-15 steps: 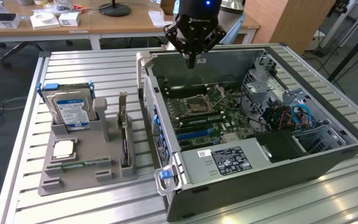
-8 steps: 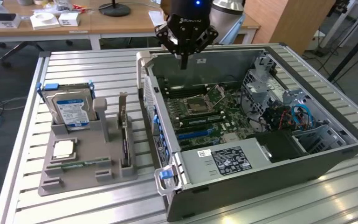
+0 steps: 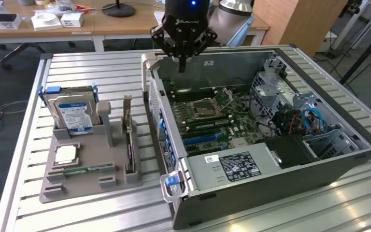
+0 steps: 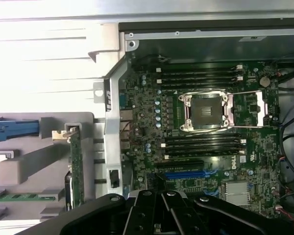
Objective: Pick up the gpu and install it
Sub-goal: 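Reach for the gpu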
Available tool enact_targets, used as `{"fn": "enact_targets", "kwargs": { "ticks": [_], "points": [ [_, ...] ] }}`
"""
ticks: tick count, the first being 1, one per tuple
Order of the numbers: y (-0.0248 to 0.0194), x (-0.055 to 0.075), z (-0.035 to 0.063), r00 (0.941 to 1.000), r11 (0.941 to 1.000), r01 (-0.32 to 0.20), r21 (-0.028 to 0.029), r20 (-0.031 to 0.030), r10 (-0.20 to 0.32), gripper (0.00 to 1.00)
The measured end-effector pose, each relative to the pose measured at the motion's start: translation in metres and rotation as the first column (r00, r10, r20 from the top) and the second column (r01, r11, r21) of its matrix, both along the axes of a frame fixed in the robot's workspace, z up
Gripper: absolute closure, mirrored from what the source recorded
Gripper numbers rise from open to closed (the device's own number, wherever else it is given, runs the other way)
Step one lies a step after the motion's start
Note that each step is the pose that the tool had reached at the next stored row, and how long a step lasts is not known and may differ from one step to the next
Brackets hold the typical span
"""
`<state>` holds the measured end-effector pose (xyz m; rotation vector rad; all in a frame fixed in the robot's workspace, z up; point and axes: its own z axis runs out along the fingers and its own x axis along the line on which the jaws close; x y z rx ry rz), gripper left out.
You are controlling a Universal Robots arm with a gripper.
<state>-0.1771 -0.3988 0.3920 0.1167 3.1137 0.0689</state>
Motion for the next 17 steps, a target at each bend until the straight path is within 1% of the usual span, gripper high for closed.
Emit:
{"fn": "enact_targets", "kwargs": {
  "ticks": [7, 17],
  "points": [
    [0.0, -0.017, -0.0004, 1.0, 1.0, 0.0, 0.0, 0.0, 0.0, 0.9],
    [0.0, -0.047, -0.0012, 1.0, 1.0, 0.0, 0.0, 0.0, 0.0, 0.9]
  ]
}}
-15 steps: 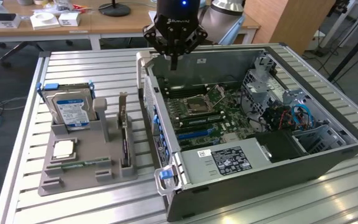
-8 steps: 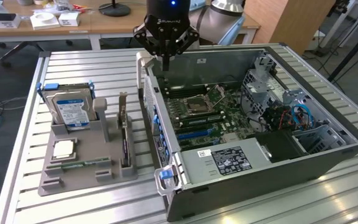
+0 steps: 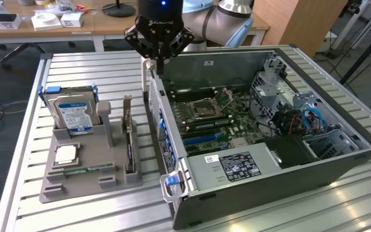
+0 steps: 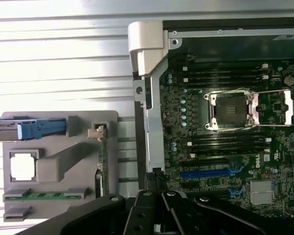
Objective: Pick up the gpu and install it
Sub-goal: 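Reach for the gpu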
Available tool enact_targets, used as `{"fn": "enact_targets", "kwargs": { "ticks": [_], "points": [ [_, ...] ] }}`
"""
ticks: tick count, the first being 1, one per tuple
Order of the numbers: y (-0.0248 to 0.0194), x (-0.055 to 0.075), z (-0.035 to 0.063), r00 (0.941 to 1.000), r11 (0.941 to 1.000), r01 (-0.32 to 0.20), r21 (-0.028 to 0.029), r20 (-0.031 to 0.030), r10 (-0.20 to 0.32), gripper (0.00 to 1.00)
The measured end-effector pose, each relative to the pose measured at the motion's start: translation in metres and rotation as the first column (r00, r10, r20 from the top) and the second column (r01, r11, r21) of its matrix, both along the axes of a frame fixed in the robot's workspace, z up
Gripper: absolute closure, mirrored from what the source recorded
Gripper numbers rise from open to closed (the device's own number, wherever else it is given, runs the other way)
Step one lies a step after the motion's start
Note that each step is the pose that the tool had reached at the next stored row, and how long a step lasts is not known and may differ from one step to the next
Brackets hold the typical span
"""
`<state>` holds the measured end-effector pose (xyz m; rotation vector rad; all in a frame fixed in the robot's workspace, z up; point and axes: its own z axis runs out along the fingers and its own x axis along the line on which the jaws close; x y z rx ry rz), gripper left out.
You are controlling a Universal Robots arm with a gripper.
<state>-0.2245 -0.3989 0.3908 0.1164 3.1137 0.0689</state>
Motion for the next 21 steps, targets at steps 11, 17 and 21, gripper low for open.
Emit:
{"fn": "enact_targets", "kwargs": {
  "ticks": [11, 17, 21],
  "points": [
    [0.0, -0.034, -0.0008, 1.0, 1.0, 0.0, 0.0, 0.0, 0.0, 0.9],
    [0.0, -0.05, -0.0013, 1.0, 1.0, 0.0, 0.0001, 0.0001, 0.0, 0.9],
    [0.0, -0.058, -0.0015, 1.0, 1.0, 0.0, -0.0001, -0.0001, 0.0, 0.9]
  ]
}}
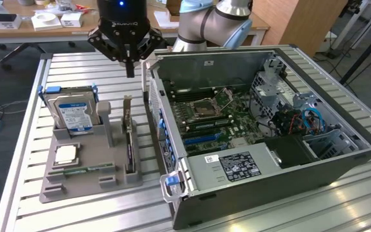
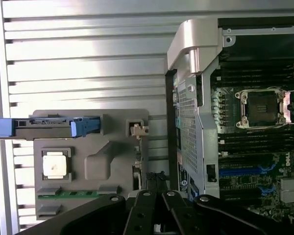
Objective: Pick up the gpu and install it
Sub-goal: 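Reach for the gpu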
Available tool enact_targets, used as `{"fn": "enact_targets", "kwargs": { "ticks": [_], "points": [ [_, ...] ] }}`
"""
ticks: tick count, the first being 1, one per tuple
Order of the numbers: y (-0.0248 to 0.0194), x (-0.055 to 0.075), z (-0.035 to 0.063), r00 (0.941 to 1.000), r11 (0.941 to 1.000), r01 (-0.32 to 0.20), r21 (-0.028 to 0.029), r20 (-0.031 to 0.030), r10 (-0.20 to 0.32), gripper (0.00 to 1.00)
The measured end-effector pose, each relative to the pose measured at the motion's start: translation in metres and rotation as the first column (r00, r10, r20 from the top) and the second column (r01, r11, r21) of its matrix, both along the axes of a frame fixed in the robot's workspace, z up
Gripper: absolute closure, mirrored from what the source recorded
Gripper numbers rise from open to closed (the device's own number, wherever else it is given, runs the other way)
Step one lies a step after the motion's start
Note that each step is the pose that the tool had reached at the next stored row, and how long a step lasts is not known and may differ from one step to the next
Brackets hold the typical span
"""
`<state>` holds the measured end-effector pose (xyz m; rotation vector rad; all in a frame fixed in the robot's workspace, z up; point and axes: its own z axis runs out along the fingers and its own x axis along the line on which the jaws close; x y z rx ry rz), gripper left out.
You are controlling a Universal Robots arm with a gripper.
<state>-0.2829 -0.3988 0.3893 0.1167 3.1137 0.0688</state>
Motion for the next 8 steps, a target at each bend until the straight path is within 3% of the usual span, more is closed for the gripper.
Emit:
{"fn": "enact_targets", "kwargs": {
  "ticks": [8],
  "points": [
    [0.0, -0.01, -0.0004, 1.0, 1.0, 0.0, 0.0001, 0.0001, 0.0, 0.9]
  ]
}}
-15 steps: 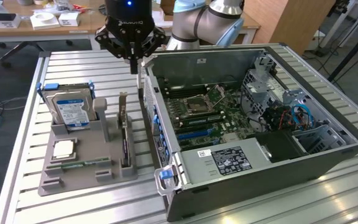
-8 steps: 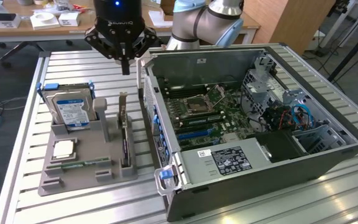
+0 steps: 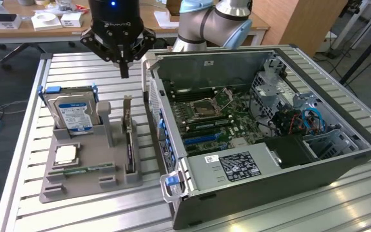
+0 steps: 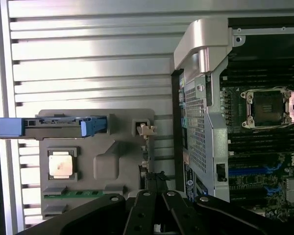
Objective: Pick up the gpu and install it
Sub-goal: 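Reach for the gpu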
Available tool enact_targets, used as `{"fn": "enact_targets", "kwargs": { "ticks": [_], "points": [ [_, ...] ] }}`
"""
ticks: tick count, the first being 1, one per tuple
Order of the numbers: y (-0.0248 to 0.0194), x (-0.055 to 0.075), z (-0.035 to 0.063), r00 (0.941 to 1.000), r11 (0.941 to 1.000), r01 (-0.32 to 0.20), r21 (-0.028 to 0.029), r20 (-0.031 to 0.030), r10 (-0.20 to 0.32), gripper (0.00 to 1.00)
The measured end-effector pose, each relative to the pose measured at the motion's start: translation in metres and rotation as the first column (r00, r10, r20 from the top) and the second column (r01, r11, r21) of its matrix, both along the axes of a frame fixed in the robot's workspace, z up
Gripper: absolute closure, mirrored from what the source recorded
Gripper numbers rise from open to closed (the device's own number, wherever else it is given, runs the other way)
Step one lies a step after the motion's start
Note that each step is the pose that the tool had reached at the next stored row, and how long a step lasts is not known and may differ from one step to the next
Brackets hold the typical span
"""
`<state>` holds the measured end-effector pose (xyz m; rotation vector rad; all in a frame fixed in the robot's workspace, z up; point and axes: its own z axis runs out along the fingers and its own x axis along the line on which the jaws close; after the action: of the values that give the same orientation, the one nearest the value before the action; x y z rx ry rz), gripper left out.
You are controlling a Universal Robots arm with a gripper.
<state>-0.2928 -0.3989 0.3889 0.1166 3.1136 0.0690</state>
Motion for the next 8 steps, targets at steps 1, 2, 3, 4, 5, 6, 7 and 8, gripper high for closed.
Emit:
{"fn": "enact_targets", "kwargs": {
  "ticks": [1, 2, 3, 4, 5, 6, 7, 8],
  "points": [
    [0.0, 0.0, 0.0, 1.0, 1.0, 0.0, -0.0001, 0.0, 0.0, 0.9],
    [0.0, 0.0, 0.0, 1.0, 1.0, 0.0, -0.0001, 0.0, 0.0, 0.9],
    [0.0, 0.0, 0.0, 1.0, 1.0, 0.0, -0.0001, -0.0001, 0.0, 0.9],
    [0.0, 0.0, 0.0, 1.0, 1.0, 0.0, -0.0001, 0.0, 0.0, 0.9],
    [0.0, 0.0, 0.0, 1.0, 1.0, 0.0, -0.0001, 0.0, 0.0, 0.9],
    [0.0, -0.0001, 0.0001, 1.0, 1.0, 0.0, -0.0001, -0.0001, 0.0, 0.9],
    [-0.0003, -0.0003, 0.0001, 1.0, 1.0, 0.0, -0.0001, -0.0002, 0.0, 0.9],
    [-0.001, -0.0004, 0.0001, 1.0, 1.0, 0.0, -0.0001, -0.0002, 0.0, 0.9]
  ]
}}
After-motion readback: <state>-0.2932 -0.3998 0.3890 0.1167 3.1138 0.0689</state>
